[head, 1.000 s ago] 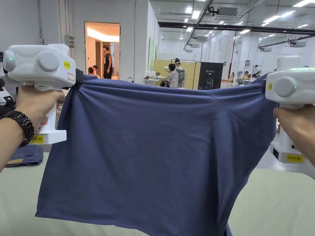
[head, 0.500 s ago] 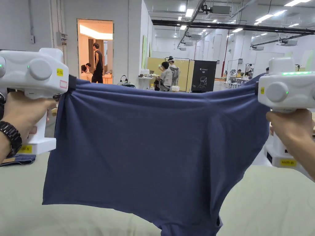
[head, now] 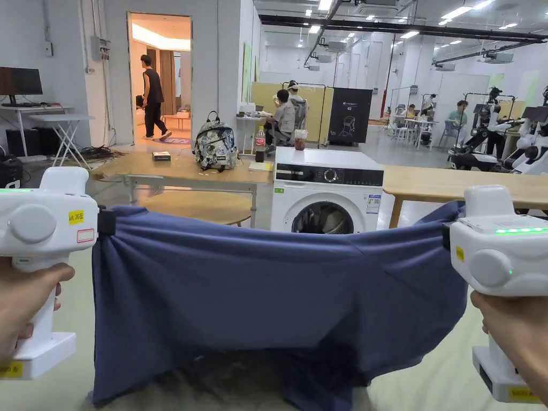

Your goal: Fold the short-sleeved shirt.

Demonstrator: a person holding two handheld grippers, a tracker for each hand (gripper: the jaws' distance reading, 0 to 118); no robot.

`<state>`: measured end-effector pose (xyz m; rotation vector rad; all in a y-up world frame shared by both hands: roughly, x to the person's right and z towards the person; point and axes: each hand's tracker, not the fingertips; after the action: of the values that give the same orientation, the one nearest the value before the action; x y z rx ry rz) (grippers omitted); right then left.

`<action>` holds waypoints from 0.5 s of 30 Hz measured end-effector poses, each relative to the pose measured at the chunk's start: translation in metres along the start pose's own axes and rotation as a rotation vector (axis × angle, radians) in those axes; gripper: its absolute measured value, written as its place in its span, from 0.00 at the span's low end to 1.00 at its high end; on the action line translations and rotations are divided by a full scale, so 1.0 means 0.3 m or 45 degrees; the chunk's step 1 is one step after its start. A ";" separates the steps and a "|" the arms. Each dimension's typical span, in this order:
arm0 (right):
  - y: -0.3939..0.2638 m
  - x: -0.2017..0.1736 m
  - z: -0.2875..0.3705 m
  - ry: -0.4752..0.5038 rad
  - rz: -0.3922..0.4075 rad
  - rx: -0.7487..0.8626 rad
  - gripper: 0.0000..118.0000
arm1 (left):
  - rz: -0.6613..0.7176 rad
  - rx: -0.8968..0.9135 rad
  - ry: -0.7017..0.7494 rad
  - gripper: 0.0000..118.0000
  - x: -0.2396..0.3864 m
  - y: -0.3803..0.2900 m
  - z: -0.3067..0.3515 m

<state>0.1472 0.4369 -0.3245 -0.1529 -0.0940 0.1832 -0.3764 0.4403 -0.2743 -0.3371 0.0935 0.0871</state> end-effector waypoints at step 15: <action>-0.376 0.003 0.317 0.116 0.028 -0.221 0.02 | 0.047 -0.189 -0.099 0.04 -0.012 -0.508 0.264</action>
<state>0.1576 0.3411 -0.2129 -0.3352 -0.0176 0.1894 -0.3587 0.3233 -0.1499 -0.4801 0.0164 0.1443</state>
